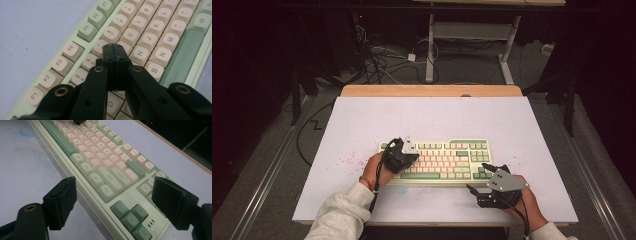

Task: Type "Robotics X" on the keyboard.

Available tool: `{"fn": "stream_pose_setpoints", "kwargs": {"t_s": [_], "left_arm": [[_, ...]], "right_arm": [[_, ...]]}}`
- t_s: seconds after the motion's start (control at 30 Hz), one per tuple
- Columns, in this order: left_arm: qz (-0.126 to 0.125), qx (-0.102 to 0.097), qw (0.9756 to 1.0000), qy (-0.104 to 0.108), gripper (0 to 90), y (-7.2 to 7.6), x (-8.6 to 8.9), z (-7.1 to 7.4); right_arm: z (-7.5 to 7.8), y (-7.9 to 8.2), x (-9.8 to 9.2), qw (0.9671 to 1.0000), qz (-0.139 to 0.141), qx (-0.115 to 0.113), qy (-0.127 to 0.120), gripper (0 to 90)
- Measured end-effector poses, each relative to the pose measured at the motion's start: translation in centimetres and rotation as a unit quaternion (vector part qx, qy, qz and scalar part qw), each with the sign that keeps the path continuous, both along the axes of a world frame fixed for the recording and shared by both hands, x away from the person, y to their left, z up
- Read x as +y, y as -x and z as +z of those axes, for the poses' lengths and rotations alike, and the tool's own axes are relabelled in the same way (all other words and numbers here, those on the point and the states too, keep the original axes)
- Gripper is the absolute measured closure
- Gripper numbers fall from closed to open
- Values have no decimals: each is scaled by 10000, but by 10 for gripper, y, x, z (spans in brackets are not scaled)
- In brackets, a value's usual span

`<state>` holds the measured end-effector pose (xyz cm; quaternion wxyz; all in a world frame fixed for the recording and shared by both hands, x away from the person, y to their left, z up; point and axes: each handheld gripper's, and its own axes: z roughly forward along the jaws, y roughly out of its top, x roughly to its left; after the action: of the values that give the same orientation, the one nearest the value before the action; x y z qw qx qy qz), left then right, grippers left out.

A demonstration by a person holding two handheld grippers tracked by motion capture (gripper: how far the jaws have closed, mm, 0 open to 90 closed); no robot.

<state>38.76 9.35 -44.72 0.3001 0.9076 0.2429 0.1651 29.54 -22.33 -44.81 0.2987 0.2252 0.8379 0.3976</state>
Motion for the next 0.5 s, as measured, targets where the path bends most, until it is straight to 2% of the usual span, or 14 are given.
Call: {"fn": "stream_pose_setpoints", "kwargs": {"t_s": [0.07, 0.17, 0.5], "left_arm": [[-18, 56, 10000, -35, 879, -1, -2, -1], [-39, 11, 10000, -75, 879, 0, -3, 0], [-49, -136, 9999, 80, 878, 3, 2, 5]], "right_arm": [[0, 0, 0, 10000, 2, 15, 21, 209], [0, 0, 1, 10000, 16, 9, 26, 209], [1, 1, 0, 10000, 22, -24, 19, 209]]}}
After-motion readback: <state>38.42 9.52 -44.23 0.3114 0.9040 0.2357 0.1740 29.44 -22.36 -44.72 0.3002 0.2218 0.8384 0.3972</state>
